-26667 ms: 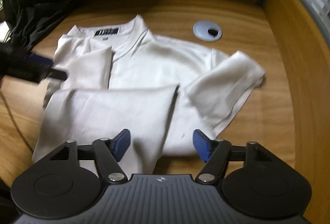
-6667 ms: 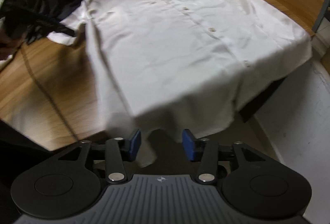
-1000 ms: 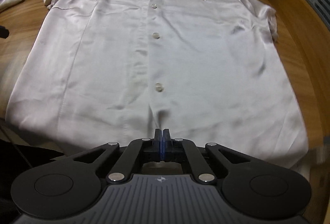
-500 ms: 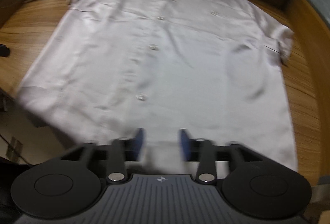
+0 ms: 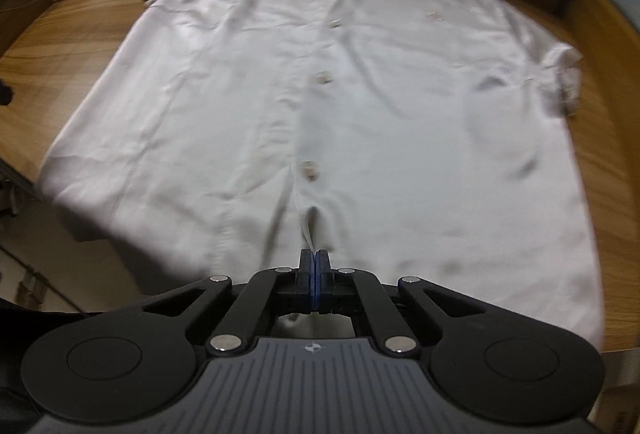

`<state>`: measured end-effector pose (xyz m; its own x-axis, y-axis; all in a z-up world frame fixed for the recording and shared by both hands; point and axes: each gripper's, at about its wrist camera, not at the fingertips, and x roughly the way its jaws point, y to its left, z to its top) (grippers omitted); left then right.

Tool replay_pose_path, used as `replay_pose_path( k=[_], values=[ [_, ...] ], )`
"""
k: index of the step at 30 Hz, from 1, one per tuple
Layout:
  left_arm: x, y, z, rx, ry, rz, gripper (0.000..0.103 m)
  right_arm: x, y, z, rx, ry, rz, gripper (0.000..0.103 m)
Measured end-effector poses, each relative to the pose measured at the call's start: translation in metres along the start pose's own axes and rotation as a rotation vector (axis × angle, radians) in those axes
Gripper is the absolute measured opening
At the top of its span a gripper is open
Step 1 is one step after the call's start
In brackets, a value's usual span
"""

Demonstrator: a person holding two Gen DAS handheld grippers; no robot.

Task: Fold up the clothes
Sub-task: 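Grasp the shirt hem at the button placket with the right gripper, then hold the placket hem with the right gripper and pull it taut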

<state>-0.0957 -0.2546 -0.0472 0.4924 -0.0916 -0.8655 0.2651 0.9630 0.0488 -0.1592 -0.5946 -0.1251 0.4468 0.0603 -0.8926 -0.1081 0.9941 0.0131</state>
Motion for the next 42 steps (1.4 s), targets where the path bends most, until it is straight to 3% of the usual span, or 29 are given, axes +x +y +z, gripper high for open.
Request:
replay_pose_path(
  k=[7, 9, 10, 12, 14, 18, 23, 26, 30, 42],
  values=[
    [0.003, 0.003, 0.003, -0.023, 0.0, -0.01, 0.037, -0.001, -0.043, -0.002, 0.004, 0.03, -0.192, 0.001],
    [0.003, 0.002, 0.003, -0.026, -0.003, -0.013, 0.038, -0.006, -0.046, 0.0, 0.026, 0.012, -0.156, 0.006],
    [0.004, 0.001, 0.003, -0.027, -0.005, -0.013, 0.038, -0.009, -0.046, 0.001, 0.039, -0.001, -0.131, 0.02],
    [0.005, -0.001, 0.003, -0.026, -0.005, -0.011, 0.038, -0.014, -0.041, 0.004, 0.065, -0.03, -0.05, 0.039],
    [0.006, -0.003, 0.002, -0.027, -0.003, -0.01, 0.038, -0.016, -0.031, 0.006, 0.072, -0.048, 0.034, 0.04],
    [0.009, -0.005, -0.003, -0.041, 0.011, -0.004, 0.038, -0.002, -0.003, 0.011, 0.028, -0.019, 0.129, 0.039],
    [0.01, -0.002, -0.011, -0.083, 0.024, -0.001, 0.039, 0.014, 0.017, 0.016, -0.004, 0.016, 0.167, 0.039],
    [0.008, 0.001, -0.015, -0.102, 0.03, 0.007, 0.04, 0.021, 0.019, 0.018, -0.014, 0.034, 0.178, 0.018],
    [0.006, 0.006, -0.022, -0.125, 0.036, 0.015, 0.043, 0.024, 0.013, 0.021, -0.001, 0.047, 0.196, 0.001],
    [0.005, 0.018, -0.043, -0.147, 0.071, 0.005, 0.043, 0.013, -0.001, 0.021, 0.028, 0.042, 0.163, 0.001]
  ],
)
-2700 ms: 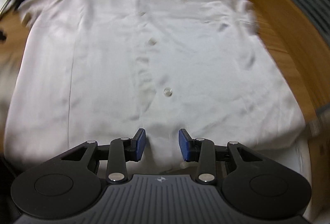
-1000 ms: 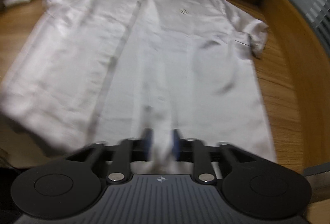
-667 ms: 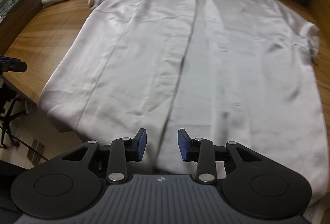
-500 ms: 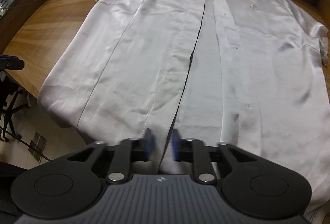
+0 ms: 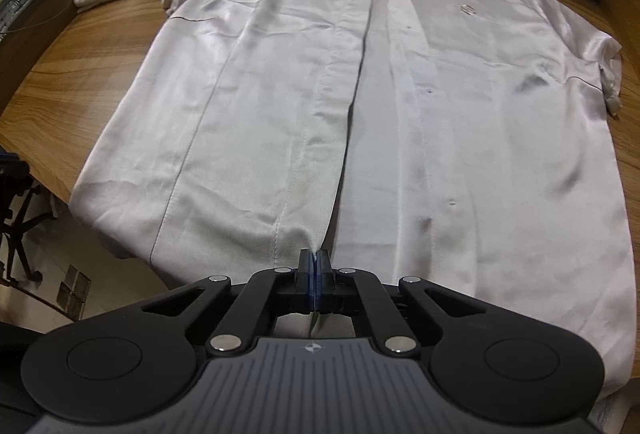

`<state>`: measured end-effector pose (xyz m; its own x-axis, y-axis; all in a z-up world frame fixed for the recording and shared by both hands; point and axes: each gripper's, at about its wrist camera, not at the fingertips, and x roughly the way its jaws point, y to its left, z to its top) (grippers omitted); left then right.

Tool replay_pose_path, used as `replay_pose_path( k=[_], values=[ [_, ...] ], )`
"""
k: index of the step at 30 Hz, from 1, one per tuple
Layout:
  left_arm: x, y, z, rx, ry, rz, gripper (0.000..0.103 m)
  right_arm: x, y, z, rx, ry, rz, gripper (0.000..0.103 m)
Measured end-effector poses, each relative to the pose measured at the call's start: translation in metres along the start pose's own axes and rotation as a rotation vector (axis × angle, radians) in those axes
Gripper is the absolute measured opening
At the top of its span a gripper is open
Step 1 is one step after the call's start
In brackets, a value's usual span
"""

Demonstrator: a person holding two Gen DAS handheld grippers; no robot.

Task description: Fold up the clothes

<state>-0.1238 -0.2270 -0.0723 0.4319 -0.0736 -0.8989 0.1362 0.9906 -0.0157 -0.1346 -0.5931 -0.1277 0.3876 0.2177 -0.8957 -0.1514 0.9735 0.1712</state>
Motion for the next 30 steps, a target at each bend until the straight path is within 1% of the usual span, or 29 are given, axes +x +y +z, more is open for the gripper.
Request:
replay_pose_path(
  k=[5, 8, 17, 23, 30],
  values=[
    [0.002, -0.004, -0.004, 0.041, 0.014, -0.038, 0.044, -0.001, 0.0, 0.0, -0.009, -0.003, -0.034, 0.001],
    [0.005, -0.01, -0.006, 0.063, 0.022, -0.055, 0.048, -0.001, -0.001, -0.001, 0.001, -0.003, -0.048, 0.001],
    [0.019, -0.028, -0.016, 0.142, 0.069, -0.124, 0.048, -0.005, 0.003, -0.002, -0.001, -0.017, -0.124, 0.001],
    [0.027, -0.035, -0.026, 0.162, 0.091, -0.151, 0.048, -0.007, 0.001, -0.002, 0.018, -0.033, -0.181, 0.001],
    [0.036, -0.039, -0.031, 0.169, 0.093, -0.176, 0.048, -0.003, 0.002, -0.001, -0.014, -0.009, -0.178, 0.001]
  ],
)
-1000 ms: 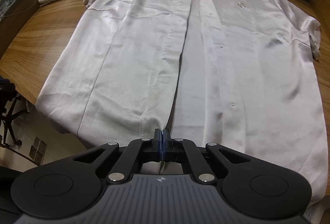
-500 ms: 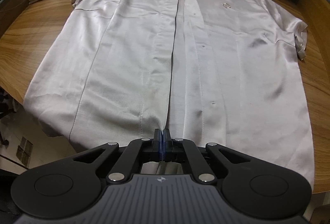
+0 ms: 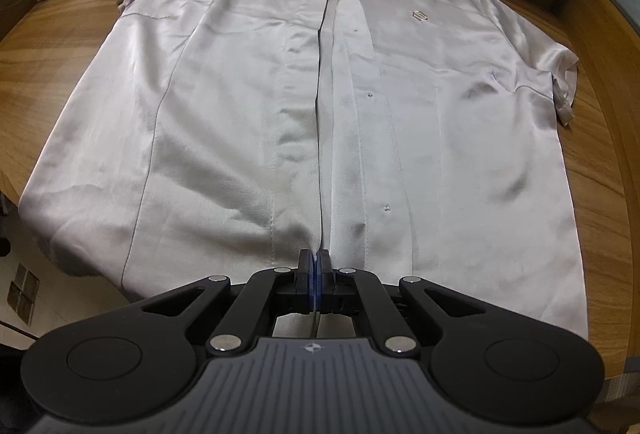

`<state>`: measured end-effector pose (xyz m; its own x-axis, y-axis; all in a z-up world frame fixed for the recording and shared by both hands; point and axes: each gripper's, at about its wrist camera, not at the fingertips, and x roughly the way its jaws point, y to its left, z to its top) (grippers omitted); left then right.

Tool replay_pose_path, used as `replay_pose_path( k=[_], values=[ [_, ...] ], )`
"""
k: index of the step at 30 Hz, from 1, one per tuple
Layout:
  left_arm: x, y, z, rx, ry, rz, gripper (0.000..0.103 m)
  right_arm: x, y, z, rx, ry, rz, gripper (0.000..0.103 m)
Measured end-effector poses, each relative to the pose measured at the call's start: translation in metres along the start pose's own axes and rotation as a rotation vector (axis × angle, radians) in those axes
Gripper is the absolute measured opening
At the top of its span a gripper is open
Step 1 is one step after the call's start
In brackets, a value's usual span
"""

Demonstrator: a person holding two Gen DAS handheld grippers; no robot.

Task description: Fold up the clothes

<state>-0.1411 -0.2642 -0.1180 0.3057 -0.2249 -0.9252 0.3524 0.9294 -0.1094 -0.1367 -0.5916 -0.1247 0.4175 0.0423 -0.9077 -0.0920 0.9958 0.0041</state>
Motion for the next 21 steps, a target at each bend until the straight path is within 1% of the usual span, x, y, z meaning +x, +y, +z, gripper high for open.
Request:
replay_pose_path(
  k=[5, 9, 11, 12, 13, 14, 15, 16, 17, 18, 21],
  values=[
    [0.012, -0.003, 0.0, 0.003, -0.005, -0.013, 0.047, -0.001, -0.001, 0.001, 0.001, 0.014, 0.008, 0.003],
    [0.028, -0.001, 0.003, 0.003, 0.001, -0.022, 0.041, -0.008, -0.006, -0.001, -0.009, 0.009, -0.004, 0.015],
    [0.037, 0.001, 0.005, -0.014, 0.011, -0.024, 0.04, -0.013, -0.011, -0.002, -0.005, 0.004, -0.016, 0.016],
    [0.04, 0.002, 0.006, -0.029, 0.014, -0.03, 0.039, -0.016, -0.013, -0.003, -0.002, 0.001, -0.024, 0.019],
    [0.043, 0.003, 0.007, -0.044, 0.016, -0.037, 0.036, -0.02, -0.016, -0.005, 0.006, -0.005, -0.03, 0.024],
    [0.044, 0.004, 0.007, -0.054, 0.013, -0.044, 0.031, -0.025, -0.02, -0.006, 0.016, -0.013, -0.033, 0.028],
    [0.045, 0.004, 0.007, -0.061, 0.009, -0.051, 0.014, -0.029, -0.023, -0.008, 0.023, -0.02, -0.038, 0.033],
    [0.045, 0.005, 0.007, -0.069, 0.004, -0.058, 0.004, -0.033, -0.025, -0.01, 0.03, -0.025, -0.044, 0.035],
    [0.046, 0.006, 0.007, -0.076, 0.0, -0.064, 0.004, -0.036, -0.028, -0.011, 0.036, -0.027, -0.05, 0.035],
    [0.045, 0.006, 0.007, -0.072, 0.0, -0.052, 0.003, -0.039, -0.031, -0.014, 0.041, -0.029, -0.055, 0.036],
    [0.042, 0.006, 0.005, -0.05, 0.008, 0.009, 0.003, -0.045, -0.036, -0.022, 0.062, -0.028, -0.04, 0.037]
  ],
)
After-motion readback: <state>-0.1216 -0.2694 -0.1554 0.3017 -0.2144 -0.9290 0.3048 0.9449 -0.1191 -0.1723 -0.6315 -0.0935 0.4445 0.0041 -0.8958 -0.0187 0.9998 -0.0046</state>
